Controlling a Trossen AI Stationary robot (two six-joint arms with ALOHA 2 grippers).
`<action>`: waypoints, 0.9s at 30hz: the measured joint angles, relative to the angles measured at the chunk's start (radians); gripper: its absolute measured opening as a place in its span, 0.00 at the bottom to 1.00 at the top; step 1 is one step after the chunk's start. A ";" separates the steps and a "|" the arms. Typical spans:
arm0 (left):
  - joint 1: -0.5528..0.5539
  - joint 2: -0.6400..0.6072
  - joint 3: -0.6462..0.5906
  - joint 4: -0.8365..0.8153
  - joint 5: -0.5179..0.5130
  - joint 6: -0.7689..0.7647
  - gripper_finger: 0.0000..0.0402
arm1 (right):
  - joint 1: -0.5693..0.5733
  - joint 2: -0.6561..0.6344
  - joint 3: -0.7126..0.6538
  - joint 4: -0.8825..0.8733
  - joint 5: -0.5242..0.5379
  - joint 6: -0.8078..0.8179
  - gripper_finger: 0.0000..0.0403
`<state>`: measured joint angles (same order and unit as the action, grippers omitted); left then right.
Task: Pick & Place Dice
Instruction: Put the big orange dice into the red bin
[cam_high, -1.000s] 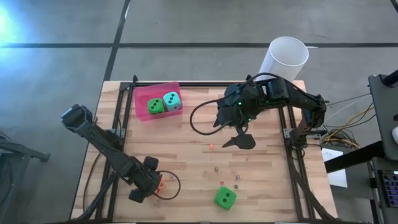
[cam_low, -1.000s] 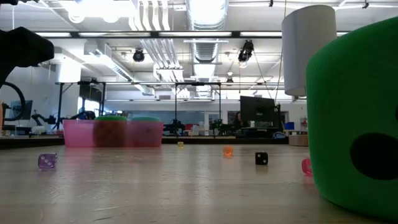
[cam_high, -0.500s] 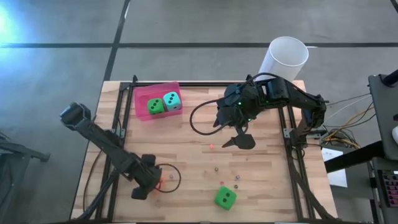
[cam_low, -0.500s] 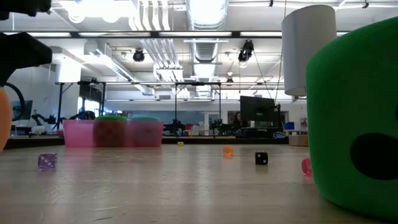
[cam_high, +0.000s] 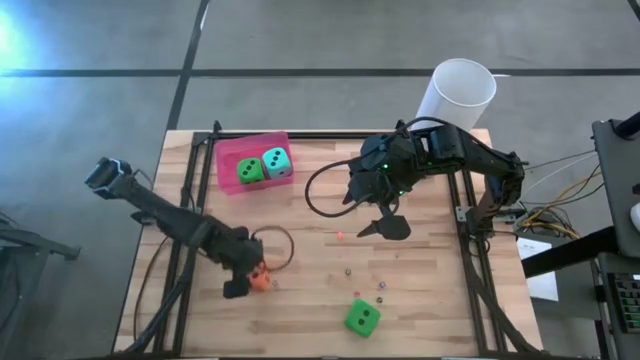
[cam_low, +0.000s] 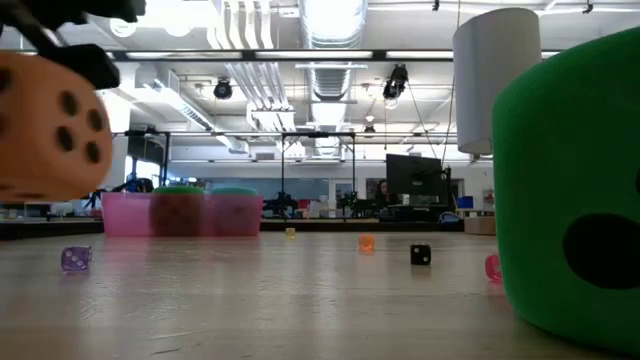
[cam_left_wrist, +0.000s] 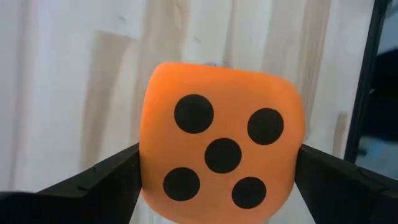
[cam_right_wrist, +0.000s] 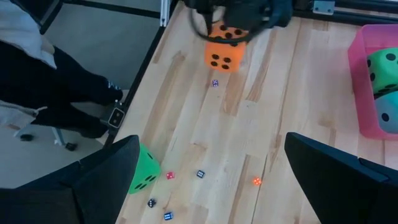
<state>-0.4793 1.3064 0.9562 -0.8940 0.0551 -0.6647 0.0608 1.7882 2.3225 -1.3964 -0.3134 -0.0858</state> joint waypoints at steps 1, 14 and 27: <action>0.025 -0.015 0.000 0.000 0.005 -0.001 0.92 | 0.000 0.000 0.000 0.000 0.000 -0.001 0.99; 0.412 -0.159 0.001 0.001 0.164 0.132 0.91 | 0.000 0.000 0.000 0.000 0.000 0.000 0.99; 0.812 -0.207 0.015 -0.035 0.175 0.409 0.91 | 0.000 0.000 0.000 0.004 0.000 -0.001 0.99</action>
<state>0.3323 1.0992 0.9709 -0.9285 0.2298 -0.2554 0.0606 1.7882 2.3226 -1.3920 -0.3134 -0.0865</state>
